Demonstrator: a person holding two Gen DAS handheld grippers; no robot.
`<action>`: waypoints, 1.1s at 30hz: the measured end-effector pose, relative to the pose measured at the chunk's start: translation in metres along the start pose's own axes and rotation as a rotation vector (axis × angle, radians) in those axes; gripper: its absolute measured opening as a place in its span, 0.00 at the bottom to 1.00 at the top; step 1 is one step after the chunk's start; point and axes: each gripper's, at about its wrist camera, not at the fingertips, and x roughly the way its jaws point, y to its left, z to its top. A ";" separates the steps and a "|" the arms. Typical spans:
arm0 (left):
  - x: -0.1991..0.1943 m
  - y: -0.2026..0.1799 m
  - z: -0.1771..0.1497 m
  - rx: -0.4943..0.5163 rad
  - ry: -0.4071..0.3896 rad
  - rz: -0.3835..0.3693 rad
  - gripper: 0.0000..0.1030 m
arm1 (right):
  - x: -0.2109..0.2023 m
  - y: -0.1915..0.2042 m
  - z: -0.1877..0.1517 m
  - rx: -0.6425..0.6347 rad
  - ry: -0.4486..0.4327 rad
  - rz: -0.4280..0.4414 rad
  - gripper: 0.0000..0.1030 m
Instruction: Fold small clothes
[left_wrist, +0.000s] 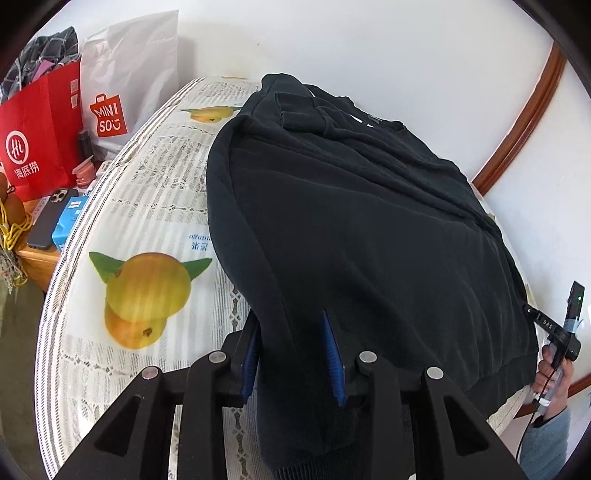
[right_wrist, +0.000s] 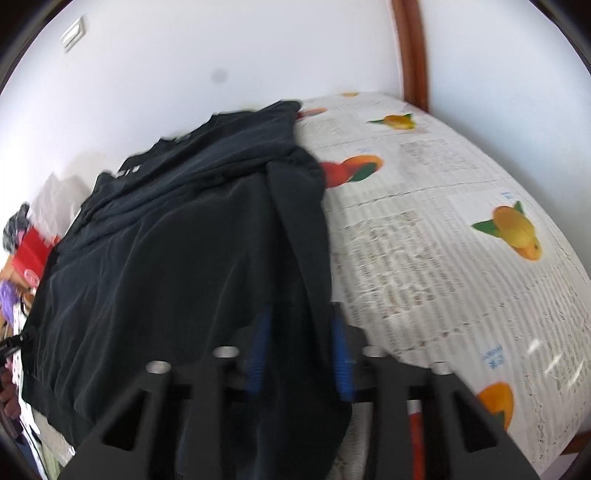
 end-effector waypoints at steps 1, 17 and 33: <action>-0.002 -0.001 -0.002 0.005 0.001 0.001 0.29 | -0.001 0.001 -0.002 -0.014 0.005 0.006 0.22; -0.024 -0.005 -0.015 -0.022 -0.025 0.030 0.08 | -0.025 -0.012 -0.005 -0.008 -0.034 0.087 0.07; -0.039 -0.012 -0.023 0.001 -0.005 -0.014 0.08 | -0.048 -0.029 -0.018 0.018 -0.034 0.086 0.11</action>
